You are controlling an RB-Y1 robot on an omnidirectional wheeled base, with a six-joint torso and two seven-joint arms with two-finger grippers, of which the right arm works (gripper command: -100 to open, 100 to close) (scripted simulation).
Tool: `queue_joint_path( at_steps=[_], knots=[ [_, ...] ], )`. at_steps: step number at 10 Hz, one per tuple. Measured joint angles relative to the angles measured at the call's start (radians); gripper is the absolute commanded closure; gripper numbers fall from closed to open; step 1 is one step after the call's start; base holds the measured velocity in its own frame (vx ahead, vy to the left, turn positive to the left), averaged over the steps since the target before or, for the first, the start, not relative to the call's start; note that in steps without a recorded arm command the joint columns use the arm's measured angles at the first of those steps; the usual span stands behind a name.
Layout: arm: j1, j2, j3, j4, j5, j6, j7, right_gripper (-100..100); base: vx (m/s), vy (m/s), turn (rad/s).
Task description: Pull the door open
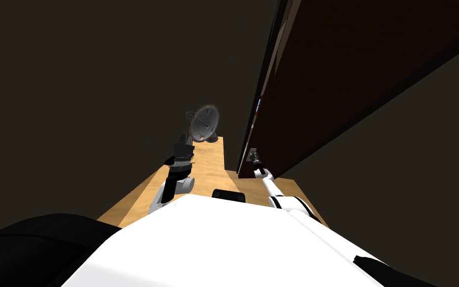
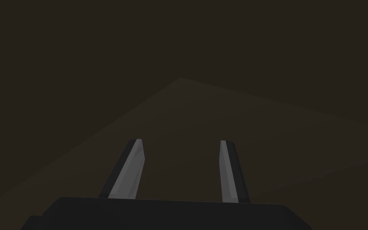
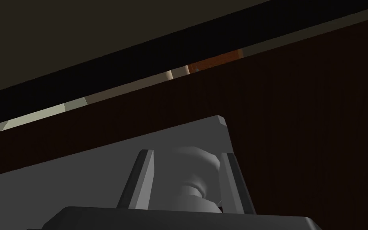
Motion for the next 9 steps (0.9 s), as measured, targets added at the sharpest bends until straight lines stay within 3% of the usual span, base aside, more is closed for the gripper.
queue_joint_path(
  at_steps=[4,5,9],
  knots=[
    [-0.021,0.0,0.018,0.021,-0.028,-0.005,-0.104,100,-0.035,-0.021,0.016],
    [-0.026,0.004,0.02,0.031,-0.033,-0.009,-0.125,-100,-0.052,-0.022,0.006],
    [-0.03,0.022,0.025,0.025,-0.063,0.003,-0.209,-100,-0.072,-0.039,0.011]
  ],
)
